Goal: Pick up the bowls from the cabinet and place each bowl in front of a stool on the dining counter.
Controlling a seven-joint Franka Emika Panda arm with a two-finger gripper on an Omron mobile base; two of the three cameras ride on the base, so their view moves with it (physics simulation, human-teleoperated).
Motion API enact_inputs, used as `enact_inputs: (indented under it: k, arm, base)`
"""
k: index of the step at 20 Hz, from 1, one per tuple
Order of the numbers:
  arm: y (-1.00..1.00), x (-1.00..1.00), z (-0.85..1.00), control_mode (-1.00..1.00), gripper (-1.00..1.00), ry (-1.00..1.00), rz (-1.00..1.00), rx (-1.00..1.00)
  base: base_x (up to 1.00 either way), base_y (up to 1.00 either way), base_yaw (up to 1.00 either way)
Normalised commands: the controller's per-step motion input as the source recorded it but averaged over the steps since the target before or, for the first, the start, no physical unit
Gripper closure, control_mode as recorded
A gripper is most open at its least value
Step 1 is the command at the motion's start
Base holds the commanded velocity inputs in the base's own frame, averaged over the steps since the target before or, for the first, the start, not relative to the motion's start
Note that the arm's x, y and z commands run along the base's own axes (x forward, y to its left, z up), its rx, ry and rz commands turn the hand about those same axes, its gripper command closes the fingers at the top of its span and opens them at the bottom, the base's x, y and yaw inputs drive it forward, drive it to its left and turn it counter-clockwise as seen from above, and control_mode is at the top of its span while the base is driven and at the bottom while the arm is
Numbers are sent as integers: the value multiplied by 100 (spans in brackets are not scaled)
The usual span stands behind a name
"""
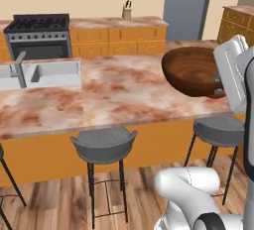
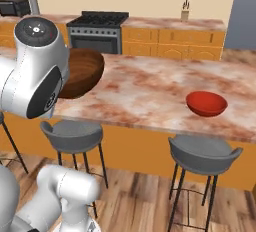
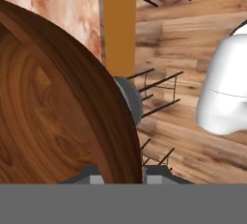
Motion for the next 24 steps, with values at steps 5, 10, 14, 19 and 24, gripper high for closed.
enact_inputs:
  k: [5,10,14,19,24]
  arm:
    - [0,0,0,100,100,0,0,0]
    - [0,0,0,100,100,0,0,0]
    - [3,22,-13,-100,100,0,0,0]
    - [6,98,-77,-100,100,0,0,0]
    - [2,99,-98,-100,100,0,0,0]
  base:
    - [68,76,-16]
    - [68,39,0]
    - [54,8,0]
    - [0,0,0]
    - [0,0,0]
